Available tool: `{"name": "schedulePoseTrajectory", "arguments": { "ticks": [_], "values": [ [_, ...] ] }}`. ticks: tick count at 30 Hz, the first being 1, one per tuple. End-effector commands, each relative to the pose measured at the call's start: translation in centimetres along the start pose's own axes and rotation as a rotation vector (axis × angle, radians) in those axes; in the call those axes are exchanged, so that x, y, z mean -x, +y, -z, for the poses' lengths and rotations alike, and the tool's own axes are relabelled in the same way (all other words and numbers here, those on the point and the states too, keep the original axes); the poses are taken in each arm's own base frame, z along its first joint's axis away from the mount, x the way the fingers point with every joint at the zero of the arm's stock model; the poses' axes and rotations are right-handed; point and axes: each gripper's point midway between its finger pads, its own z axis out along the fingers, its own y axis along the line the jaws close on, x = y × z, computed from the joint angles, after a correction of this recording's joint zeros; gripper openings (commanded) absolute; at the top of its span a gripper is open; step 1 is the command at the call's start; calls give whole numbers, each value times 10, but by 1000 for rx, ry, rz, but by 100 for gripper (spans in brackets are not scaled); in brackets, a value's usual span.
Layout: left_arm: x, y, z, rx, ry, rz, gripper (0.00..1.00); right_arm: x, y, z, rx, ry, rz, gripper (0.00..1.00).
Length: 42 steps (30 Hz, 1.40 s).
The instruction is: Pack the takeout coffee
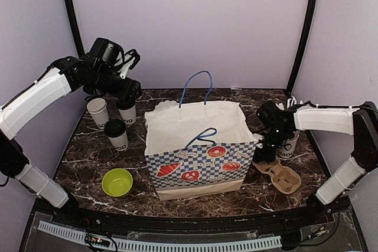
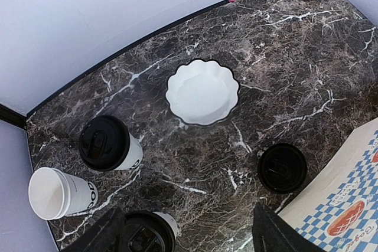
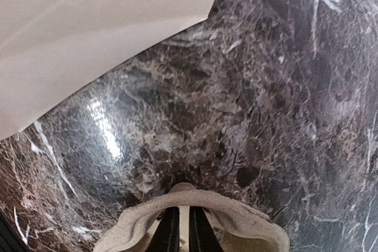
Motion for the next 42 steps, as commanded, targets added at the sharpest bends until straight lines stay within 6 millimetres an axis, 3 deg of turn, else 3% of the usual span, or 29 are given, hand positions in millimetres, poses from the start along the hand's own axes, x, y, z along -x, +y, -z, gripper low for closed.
{"name": "schedulePoseTrajectory", "arguments": {
  "ticks": [1,8,14,18,21,24,28,35,42],
  "values": [
    [5,-2,10,-28,-39,16,76,15,1,10,5,-48,-8,7],
    [1,-5,1,-35,-27,15,76,-1,3,33,-78,-39,-27,7],
    [2,-7,-3,-44,-21,12,76,-21,-6,34,-99,-30,-87,7],
    [2,-5,1,-35,-21,11,76,-13,-3,43,-79,-68,-96,10],
    [2,-3,3,-29,-20,13,76,-6,0,57,-69,-98,-116,16],
    [0,0,4,-11,-8,35,76,-14,4,62,-84,-85,-151,31],
    [3,6,6,19,-11,52,76,-36,15,62,-101,-38,-172,44],
    [9,9,4,40,-1,53,77,-56,32,62,-67,17,-171,50],
    [5,8,0,41,10,63,77,-71,36,43,-12,121,-204,51]
  ]
}}
